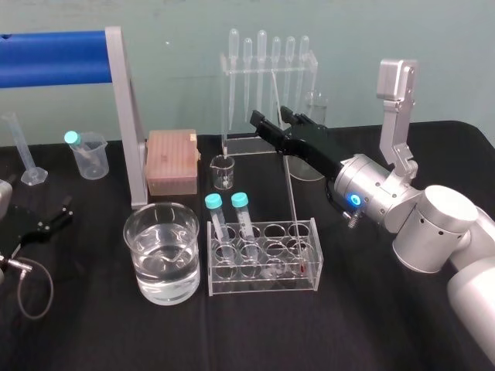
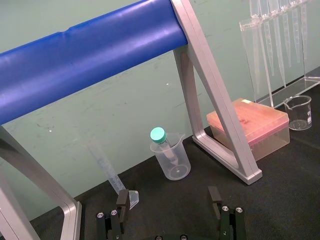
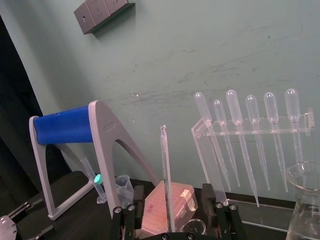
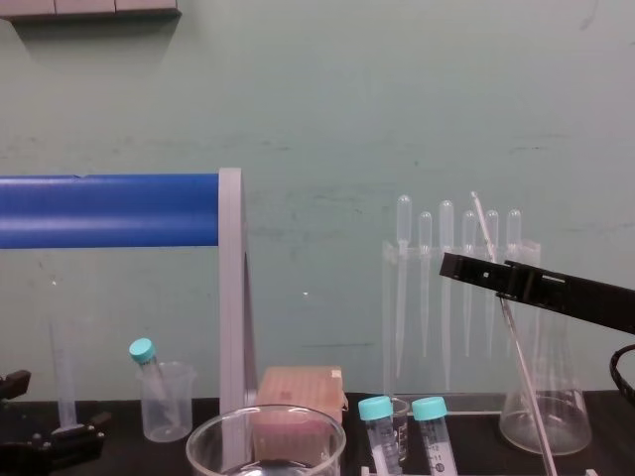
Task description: Hold the thermometer with one hand and immerse one end into the beaker, then reinsert it into the test tube rack.
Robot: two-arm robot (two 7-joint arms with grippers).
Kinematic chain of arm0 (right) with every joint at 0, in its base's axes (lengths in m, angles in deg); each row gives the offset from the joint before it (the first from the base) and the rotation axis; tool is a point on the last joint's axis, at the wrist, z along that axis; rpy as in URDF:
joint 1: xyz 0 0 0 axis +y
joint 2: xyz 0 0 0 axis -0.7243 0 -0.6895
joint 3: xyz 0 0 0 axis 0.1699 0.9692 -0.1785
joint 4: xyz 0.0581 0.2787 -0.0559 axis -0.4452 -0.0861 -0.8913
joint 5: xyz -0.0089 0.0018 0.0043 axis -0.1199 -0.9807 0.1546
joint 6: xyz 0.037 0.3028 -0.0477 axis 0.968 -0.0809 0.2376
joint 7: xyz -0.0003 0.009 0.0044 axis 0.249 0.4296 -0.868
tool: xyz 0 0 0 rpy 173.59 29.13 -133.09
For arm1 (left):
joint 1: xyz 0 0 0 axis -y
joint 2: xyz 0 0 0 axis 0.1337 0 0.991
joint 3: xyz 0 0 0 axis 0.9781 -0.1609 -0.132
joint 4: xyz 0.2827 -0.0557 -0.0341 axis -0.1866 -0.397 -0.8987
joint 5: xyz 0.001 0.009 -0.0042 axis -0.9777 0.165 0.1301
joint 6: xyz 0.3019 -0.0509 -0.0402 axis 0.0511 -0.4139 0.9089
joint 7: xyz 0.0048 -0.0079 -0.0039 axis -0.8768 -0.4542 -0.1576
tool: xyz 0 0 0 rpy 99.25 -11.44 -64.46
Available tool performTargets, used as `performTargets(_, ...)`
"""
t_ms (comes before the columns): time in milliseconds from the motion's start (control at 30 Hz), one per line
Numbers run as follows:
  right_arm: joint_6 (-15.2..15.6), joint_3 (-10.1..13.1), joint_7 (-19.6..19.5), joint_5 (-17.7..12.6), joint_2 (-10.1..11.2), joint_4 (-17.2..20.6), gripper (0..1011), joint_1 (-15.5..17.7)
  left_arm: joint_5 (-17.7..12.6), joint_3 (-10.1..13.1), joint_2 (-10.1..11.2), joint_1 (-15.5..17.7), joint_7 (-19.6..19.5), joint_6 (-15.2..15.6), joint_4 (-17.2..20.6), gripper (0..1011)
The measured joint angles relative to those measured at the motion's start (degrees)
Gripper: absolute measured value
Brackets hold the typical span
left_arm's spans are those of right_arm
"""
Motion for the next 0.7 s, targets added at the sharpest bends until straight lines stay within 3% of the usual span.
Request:
performTargets(167,0.0,0.0,0.0,0.0,0.0,0.0,624,0.0,0.0,0.0,0.0,0.0,0.0,0.0,0.0,1008)
performTargets(433,0.0,0.0,0.0,0.0,0.0,0.0,330,0.0,0.0,0.0,0.0,0.0,0.0,0.0,0.0,1008)
performTargets(567,0.0,0.0,0.0,0.0,0.0,0.0,249,0.0,0.0,0.0,0.0,0.0,0.0,0.0,0.0,1008)
performTargets(633,0.0,0.0,0.0,0.0,0.0,0.0,152,0.0,0.0,0.0,0.0,0.0,0.0,0.0,0.0,1008)
performTargets(700,0.0,0.0,0.0,0.0,0.0,0.0,136,0.0,0.0,0.0,0.0,0.0,0.0,0.0,0.0,1008)
